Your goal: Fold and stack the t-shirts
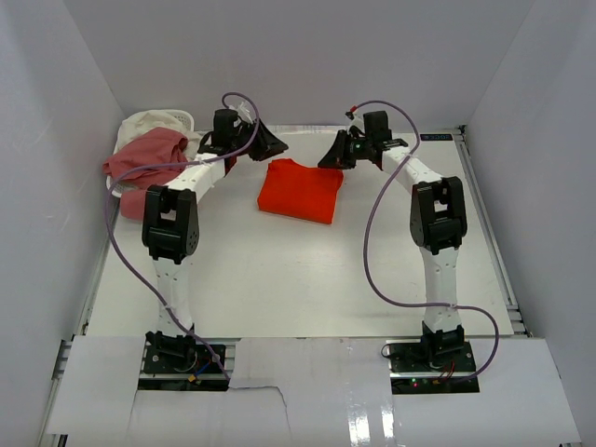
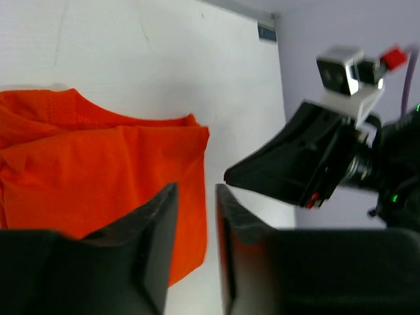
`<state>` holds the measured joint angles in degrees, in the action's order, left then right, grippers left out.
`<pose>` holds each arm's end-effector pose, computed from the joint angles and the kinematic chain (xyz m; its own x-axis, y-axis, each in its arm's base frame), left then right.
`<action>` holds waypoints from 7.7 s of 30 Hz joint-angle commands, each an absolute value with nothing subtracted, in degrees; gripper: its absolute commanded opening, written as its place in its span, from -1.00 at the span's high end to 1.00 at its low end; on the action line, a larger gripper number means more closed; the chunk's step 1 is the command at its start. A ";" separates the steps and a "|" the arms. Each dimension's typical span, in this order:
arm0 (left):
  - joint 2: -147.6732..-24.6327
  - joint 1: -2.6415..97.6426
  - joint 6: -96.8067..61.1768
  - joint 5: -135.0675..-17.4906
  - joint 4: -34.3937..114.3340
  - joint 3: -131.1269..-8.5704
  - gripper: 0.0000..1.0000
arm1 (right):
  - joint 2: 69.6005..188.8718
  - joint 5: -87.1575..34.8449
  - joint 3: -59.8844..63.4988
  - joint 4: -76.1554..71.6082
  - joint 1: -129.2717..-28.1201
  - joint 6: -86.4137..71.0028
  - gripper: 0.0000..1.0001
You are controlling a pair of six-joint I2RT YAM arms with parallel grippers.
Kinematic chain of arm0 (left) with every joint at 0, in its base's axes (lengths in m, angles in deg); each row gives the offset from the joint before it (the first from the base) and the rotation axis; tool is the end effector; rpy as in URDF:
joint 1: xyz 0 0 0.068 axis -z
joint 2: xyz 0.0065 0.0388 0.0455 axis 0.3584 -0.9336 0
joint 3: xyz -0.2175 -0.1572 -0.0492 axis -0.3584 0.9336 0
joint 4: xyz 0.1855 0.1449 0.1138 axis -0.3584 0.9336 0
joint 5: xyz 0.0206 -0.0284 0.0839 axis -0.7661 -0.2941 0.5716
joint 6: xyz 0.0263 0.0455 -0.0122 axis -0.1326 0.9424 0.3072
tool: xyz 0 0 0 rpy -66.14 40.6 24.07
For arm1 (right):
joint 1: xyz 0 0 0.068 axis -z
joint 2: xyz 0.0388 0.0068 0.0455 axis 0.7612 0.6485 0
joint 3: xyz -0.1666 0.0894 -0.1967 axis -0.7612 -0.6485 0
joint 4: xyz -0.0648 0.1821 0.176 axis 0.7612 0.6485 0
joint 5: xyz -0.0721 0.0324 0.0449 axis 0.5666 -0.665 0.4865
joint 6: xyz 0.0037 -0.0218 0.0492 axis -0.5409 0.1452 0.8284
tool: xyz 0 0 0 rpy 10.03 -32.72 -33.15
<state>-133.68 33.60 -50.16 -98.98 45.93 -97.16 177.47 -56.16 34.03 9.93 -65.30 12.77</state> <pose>0.4889 -0.1281 0.2446 -0.7617 -0.4393 -0.4762 0.1454 0.6004 -0.7864 0.4962 0.1623 0.2265 -0.8028 0.1512 -0.5768 -0.3741 0.6256 0.6846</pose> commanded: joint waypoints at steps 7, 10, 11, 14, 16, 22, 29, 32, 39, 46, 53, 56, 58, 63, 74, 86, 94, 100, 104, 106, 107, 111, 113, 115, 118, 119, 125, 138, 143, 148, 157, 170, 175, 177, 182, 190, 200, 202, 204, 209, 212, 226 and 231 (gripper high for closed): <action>-147.40 35.24 -47.81 -111.26 42.51 -106.30 0.64 | 185.09 -58.00 35.87 3.11 -65.30 17.82 0.83; -149.87 35.24 -47.11 -110.04 42.51 -107.54 0.64 | 184.83 -52.03 33.15 5.04 -64.95 17.39 0.84; -150.57 35.24 -46.84 -109.42 42.51 -107.89 0.64 | 184.48 -50.44 31.83 5.13 -64.78 17.56 0.85; -151.46 35.24 -45.17 -105.73 39.88 -107.02 0.64 | 183.51 -46.82 27.78 5.57 -63.98 17.91 0.85; -151.28 35.33 -44.38 -102.93 39.35 -106.40 0.64 | 183.59 -45.16 26.99 8.01 -63.63 17.39 0.85; -150.23 35.50 -44.55 -102.38 38.82 -105.27 0.63 | 180.70 -43.65 25.05 8.64 -63.46 16.07 0.85; -138.29 37.52 -45.44 -97.12 33.64 -86.47 0.64 | 179.90 -45.41 26.98 10.57 -63.46 14.05 0.83; -132.94 39.19 -44.82 -95.18 33.11 -80.50 0.64 | 180.08 -46.81 27.43 11.72 -63.54 13.43 0.84; -123.18 43.76 -44.47 -89.38 32.93 -67.76 0.64 | 175.35 -47.69 19.79 11.81 -64.07 11.67 0.84; -113.25 47.10 -44.83 -87.89 32.84 -54.93 0.65 | 165.41 -47.34 4.24 8.82 -65.30 10.00 0.83; -99.73 50.88 -47.89 -85.77 33.20 -39.11 0.64 | 155.57 -46.73 -9.21 6.71 -66.71 8.95 0.83; -94.44 52.11 -48.60 -83.32 33.02 -32.69 0.64 | 152.40 -46.64 -12.39 6.71 -66.71 8.16 0.83; -93.02 52.38 -48.95 -82.96 33.02 -30.47 0.64 | 151.69 -47.25 -13.36 6.89 -66.80 7.98 0.83; -90.30 52.99 -50.18 -82.87 32.85 -27.74 0.64 | 150.90 -48.04 -13.45 6.45 -67.32 7.02 0.82; -82.82 52.99 -46.84 -81.99 44.34 -44.51 0.51 | 142.12 -54.35 -11.06 7.26 -71.45 8.15 0.76; -97.47 41.13 -47.02 -92.54 32.68 -45.05 0.46 | 137.98 -65.79 -26.54 -19.47 -82.43 28.01 0.77; -106.98 37.97 -46.84 -98.51 23.54 -45.67 0.47 | 144.65 -69.66 -25.84 -36.94 -87.18 39.96 0.80; -112.96 37.44 -47.19 -100.89 20.37 -47.42 0.47 | 153.00 -72.30 -26.10 -52.05 -88.68 50.51 0.83; -114.81 37.44 -46.75 -100.80 19.66 -48.30 0.47 | 160.28 -73.80 -24.52 -60.41 -89.29 57.19 0.85; -115.42 37.44 -46.58 -100.71 19.57 -48.57 0.47 | 161.79 -73.45 -23.56 -59.31 -89.73 57.29 0.85; -115.51 37.44 -46.40 -100.28 19.57 -48.39 0.46 | 162.32 -72.84 -22.51 -54.42 -90.00 56.24 0.85; -115.69 37.35 -45.87 -99.13 19.57 -48.22 0.46 | 164.43 -67.48 -17.76 -32.57 -90.61 44.57 0.85; -116.04 37.26 -45.87 -98.78 19.57 -48.39 0.46 | 166.09 -66.06 -16.96 -30.12 -90.44 43.13 0.84; -116.56 37.09 -46.22 -98.78 19.66 -48.57 0.46 | 167.50 -66.15 -17.22 -30.29 -90.26 44.27 0.81; -117.09 37.00 -46.75 -99.13 19.66 -48.66 0.46 | 169.53 -65.28 -19.06 -30.73 -90.26 45.60 0.78; -117.27 37.00 -46.84 -99.13 19.75 -48.48 0.46 | 169.79 -65.27 -19.68 -31.08 -90.35 46.12 0.78; -118.24 37.00 -46.14 -98.34 19.84 -48.31 0.46 | 171.29 -64.04 -24.87 -34.23 -90.26 47.27 0.75; -116.39 37.08 -45.08 -96.85 23.70 -52.78 0.44 | 160.49 -65.54 -14.94 -22.04 -90.35 39.45 0.74; -112.45 37.08 -46.92 -97.55 24.50 -52.97 0.43 | 151.71 -63.08 -17.30 -17.02 -90.09 35.93 0.73; -102.96 37.09 -48.86 -100.71 25.55 -48.75 0.41 | 146.25 -64.74 -25.02 -17.11 -87.89 34.53 0.66; -89.85 37.52 -50.01 -103.52 28.27 -35.74 0.18 | 139.12 -65.10 -34.36 -17.63 -84.03 31.62 0.47; -96.70 46.04 -51.58 -106.25 24.33 -30.90 -0.05 | 144.21 -70.81 -40.17 -28.53 -78.84 34.08 0.40; -99.60 48.25 -52.46 -106.69 23.00 -32.22 -0.05 | 149.39 -72.92 -35.43 -29.85 -78.40 33.38 0.42; -99.61 48.51 -52.47 -107.30 22.91 -32.57 -0.05 | 151.41 -73.27 -34.20 -29.68 -78.31 33.47 0.42; -100.74 48.51 -52.03 -107.30 22.91 -32.22 -0.05 | 155.73 -71.43 -34.54 -29.59 -77.96 33.03 0.42; -104.52 48.60 -52.47 -107.75 19.40 -27.66 -0.05 | 161.35 -70.28 -37.61 -29.85 -76.90 30.48 0.42; -104.71 48.60 -53.70 -108.62 16.76 -27.73 -0.04 | 156.09 -70.81 -35.60 -25.82 -75.68 28.73 0.42; -103.13 48.60 -53.70 -108.27 18.78 -29.83 -0.05 | 154.07 -70.46 -33.32 -21.43 -75.32 27.41 0.42; -102.33 48.60 -53.70 -107.92 20.27 -31.42 -0.05 | 152.31 -70.20 -30.60 -18.79 -75.15 25.56 0.41; -98.47 48.60 -54.57 -107.13 24.05 -34.94 -0.06 | 147.31 -67.14 -21.46 -1.44 -75.76 16.35 0.37; -92.33 47.90 -52.47 -101.70 33.17 -39.05 -0.15 | 144.23 -62.21 -16.36 8.42 -76.20 11.42 0.36; -77.55 24.78 -40.95 -89.02 69.32 -52.18 -0.16 | 150.79 -31.03 2.62 29.12 -92.44 6.65 0.84; -75.87 22.85 -40.51 -90.25 69.93 -51.29 -0.16 | 156.25 -25.73 5.71 30.70 -94.83 9.29 0.85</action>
<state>-78.47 23.85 -42.29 -90.37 66.50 -51.31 153.93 -32.69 2.71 27.11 -94.43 7.87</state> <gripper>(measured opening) 0.583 0.078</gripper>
